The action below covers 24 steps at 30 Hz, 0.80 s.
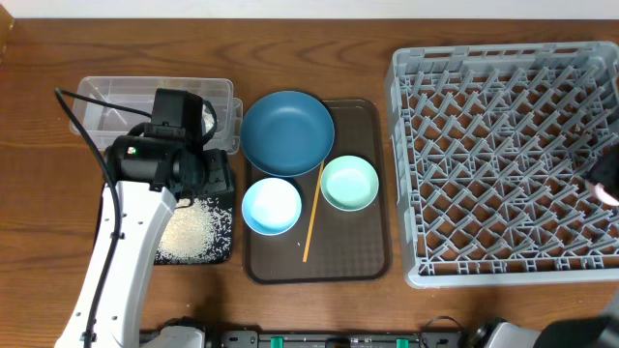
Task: Sort waste into correct bins and load items into the dishwasher rack
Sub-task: 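Place the cup upside down in the rack's right side with right gripper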
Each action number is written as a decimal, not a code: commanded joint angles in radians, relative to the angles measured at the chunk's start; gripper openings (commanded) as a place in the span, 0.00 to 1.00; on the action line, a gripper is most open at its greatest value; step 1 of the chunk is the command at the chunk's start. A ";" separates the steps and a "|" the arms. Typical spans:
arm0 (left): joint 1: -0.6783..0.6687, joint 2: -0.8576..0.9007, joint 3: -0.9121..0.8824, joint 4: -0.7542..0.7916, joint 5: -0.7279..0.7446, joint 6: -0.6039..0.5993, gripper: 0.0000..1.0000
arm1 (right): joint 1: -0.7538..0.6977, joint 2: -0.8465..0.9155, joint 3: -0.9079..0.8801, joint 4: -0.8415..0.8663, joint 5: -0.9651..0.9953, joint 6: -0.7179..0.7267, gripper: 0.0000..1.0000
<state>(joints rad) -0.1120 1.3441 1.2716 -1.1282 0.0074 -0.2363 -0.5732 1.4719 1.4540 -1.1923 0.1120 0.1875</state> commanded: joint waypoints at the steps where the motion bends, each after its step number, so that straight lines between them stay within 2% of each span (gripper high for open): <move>1: 0.004 -0.013 0.002 -0.008 -0.019 -0.010 0.68 | -0.045 0.052 0.031 -0.010 -0.003 0.019 0.01; 10: 0.004 -0.013 0.002 -0.008 -0.019 -0.009 0.69 | -0.148 0.167 0.030 -0.032 -0.005 0.030 0.01; 19: 0.004 -0.013 0.002 -0.008 -0.019 -0.010 0.69 | -0.163 0.275 0.029 -0.033 -0.015 0.029 0.02; 20: 0.004 -0.013 0.002 -0.009 -0.019 -0.010 0.69 | -0.163 0.281 0.029 -0.033 -0.015 0.029 0.08; 23: 0.004 -0.013 0.002 -0.008 -0.019 -0.010 0.69 | -0.163 0.291 0.029 -0.035 -0.016 0.029 0.33; 24: 0.004 -0.013 0.002 -0.008 -0.019 -0.010 0.69 | -0.163 0.291 0.029 -0.035 -0.016 0.029 0.38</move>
<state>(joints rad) -0.1120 1.3441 1.2716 -1.1301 -0.0002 -0.2363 -0.7273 1.7607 1.4616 -1.2259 0.1009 0.2020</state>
